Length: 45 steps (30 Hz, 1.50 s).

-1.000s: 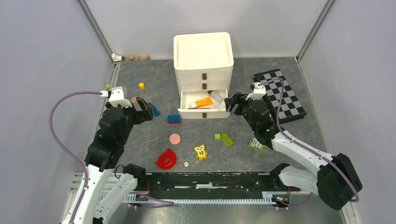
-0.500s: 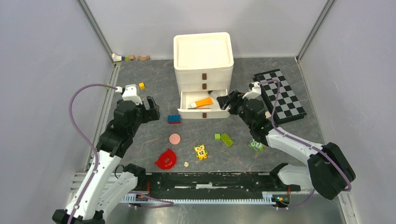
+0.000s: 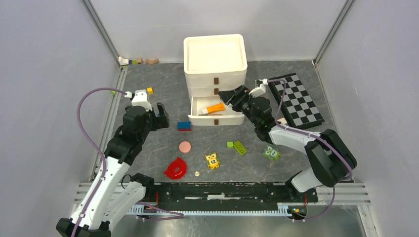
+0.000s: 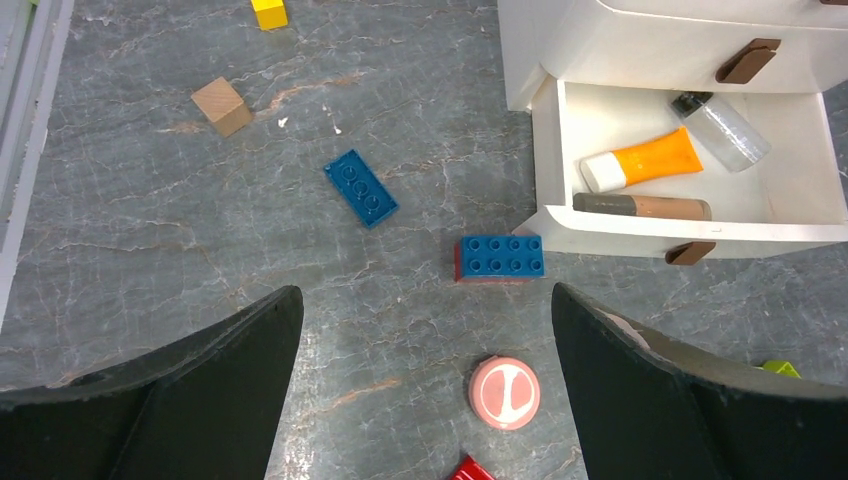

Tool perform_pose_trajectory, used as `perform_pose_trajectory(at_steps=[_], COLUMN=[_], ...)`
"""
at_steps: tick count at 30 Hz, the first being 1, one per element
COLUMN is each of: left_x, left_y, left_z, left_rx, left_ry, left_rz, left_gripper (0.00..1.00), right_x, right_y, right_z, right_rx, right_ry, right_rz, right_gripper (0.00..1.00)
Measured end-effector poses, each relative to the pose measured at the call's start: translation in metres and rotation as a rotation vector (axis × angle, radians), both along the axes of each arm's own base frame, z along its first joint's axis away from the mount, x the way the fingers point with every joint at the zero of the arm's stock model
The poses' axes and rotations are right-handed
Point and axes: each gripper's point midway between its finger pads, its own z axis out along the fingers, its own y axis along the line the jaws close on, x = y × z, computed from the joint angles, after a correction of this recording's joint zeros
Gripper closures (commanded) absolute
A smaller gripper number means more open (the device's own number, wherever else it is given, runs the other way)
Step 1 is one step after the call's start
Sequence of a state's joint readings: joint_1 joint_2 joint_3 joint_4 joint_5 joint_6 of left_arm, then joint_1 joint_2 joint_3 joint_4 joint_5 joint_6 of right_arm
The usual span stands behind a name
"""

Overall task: Organize the makeup
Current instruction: Close the drawer in the storage box.

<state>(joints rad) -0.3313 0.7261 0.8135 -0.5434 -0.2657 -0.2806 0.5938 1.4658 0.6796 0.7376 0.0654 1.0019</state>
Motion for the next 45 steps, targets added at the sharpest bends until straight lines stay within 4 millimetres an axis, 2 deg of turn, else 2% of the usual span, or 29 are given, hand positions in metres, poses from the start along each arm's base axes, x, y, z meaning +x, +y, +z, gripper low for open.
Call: perform_pose_trajectory(at_steps=[7, 11, 16, 24, 27, 31, 38, 41, 45], left_x=[0.001, 0.001, 0.001, 0.002, 0.002, 0.002, 0.002, 0.002, 0.002], left_y=[0.004, 0.004, 0.004, 0.004, 0.004, 0.004, 0.004, 0.004, 0.004], left_z=[-0.001, -0.001, -0.001, -0.002, -0.003, -0.003, -0.003, -0.003, -0.003], left_rx=[0.020, 0.022, 0.022, 0.024, 0.025, 0.025, 0.025, 0.025, 0.025], left_ry=[0.001, 0.001, 0.003, 0.007, 0.009, 0.009, 0.008, 0.009, 0.009], left_rz=[0.014, 0.015, 0.014, 0.014, 0.014, 0.014, 0.016, 0.016, 0.015], left_gripper=[0.00, 0.00, 0.00, 0.00, 0.00, 0.00, 0.00, 0.00, 0.00], right_x=[0.017, 0.016, 0.002, -0.066, -0.081, -0.077, -0.069, -0.063, -0.047], right_y=[0.015, 0.017, 0.020, 0.044, 0.045, 0.032, 0.019, 0.018, 0.020], right_z=[0.023, 0.018, -0.016, -0.046, -0.065, -0.096, -0.144, -0.152, -0.145], right_rx=[0.080, 0.050, -0.161, -0.382, -0.437, -0.514, -0.629, -0.665, -0.680], right_ry=[-0.035, -0.032, -0.008, 0.001, 0.040, 0.114, 0.191, 0.188, 0.140], right_rz=[0.009, 0.021, 0.072, 0.225, 0.234, 0.172, 0.122, 0.101, 0.054], right_gripper=[0.30, 0.35, 0.35, 0.42, 0.42, 0.40, 0.35, 0.35, 0.35])
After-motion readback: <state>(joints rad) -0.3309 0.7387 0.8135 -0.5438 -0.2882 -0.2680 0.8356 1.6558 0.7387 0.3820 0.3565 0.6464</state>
